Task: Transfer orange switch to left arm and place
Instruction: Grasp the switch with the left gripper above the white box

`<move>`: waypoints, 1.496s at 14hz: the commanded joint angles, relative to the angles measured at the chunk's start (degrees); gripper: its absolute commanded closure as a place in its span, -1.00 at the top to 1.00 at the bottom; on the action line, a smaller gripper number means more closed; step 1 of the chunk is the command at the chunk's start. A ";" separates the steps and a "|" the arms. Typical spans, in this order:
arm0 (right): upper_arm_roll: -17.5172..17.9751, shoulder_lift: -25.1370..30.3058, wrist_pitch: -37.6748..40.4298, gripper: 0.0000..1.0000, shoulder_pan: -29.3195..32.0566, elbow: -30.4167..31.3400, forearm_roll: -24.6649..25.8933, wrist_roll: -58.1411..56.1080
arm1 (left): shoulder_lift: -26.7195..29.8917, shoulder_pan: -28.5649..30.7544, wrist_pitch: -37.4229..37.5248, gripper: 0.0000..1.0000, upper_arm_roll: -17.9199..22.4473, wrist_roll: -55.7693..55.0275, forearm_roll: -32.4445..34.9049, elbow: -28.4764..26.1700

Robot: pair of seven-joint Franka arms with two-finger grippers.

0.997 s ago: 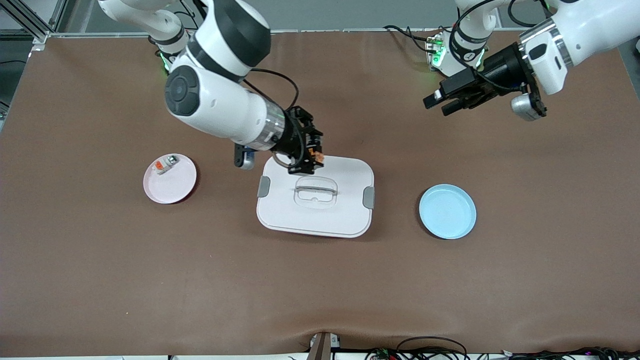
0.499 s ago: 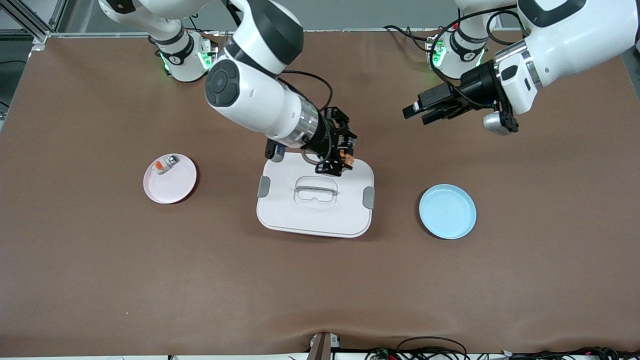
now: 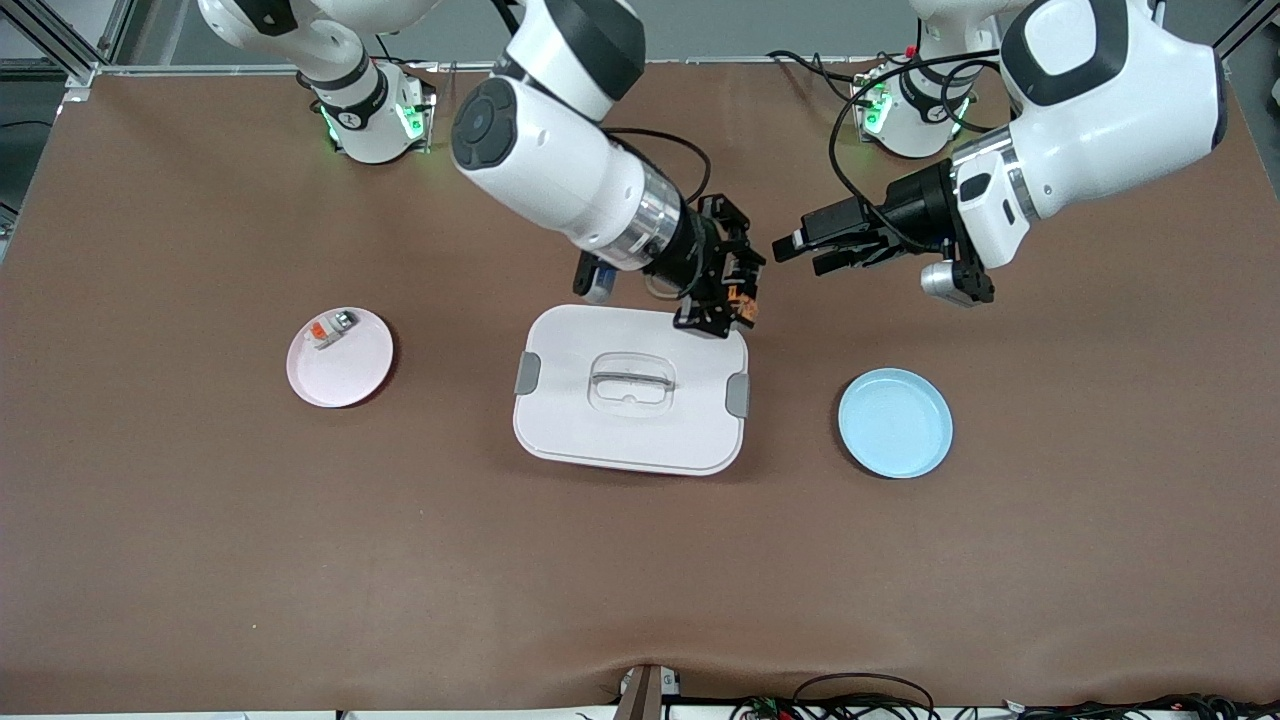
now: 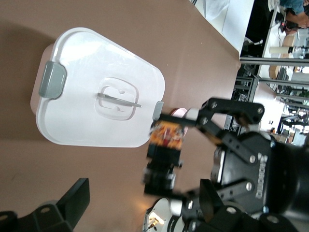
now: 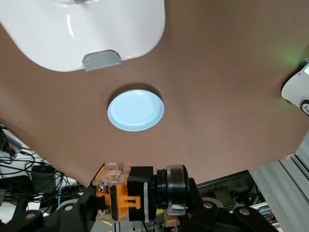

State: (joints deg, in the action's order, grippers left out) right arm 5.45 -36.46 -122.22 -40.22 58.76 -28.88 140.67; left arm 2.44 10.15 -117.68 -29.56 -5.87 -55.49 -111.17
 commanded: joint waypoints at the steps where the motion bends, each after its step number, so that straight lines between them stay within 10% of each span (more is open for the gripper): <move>1: -0.09 -1.60 -0.12 -1.00 -1.00 -2.77 -0.74 2.23 | -2.61 0.22 0.17 1.00 -0.32 6.20 0.47 1.74; 18: -0.18 -1.60 -1.71 -1.00 -1.00 -5.58 -0.74 4.79 | -3.94 -0.84 4.04 1.00 -0.41 9.65 1.35 3.15; 21: -0.27 -1.60 -1.53 -1.00 -1.00 -5.58 -0.74 4.87 | -4.02 -0.57 4.13 0.09 -0.41 10.00 1.53 3.41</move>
State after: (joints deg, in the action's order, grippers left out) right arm 5.21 -36.83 -124.08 -41.26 56.17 -28.88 144.10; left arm -1.17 9.04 -114.33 -29.72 4.19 -55.29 -108.28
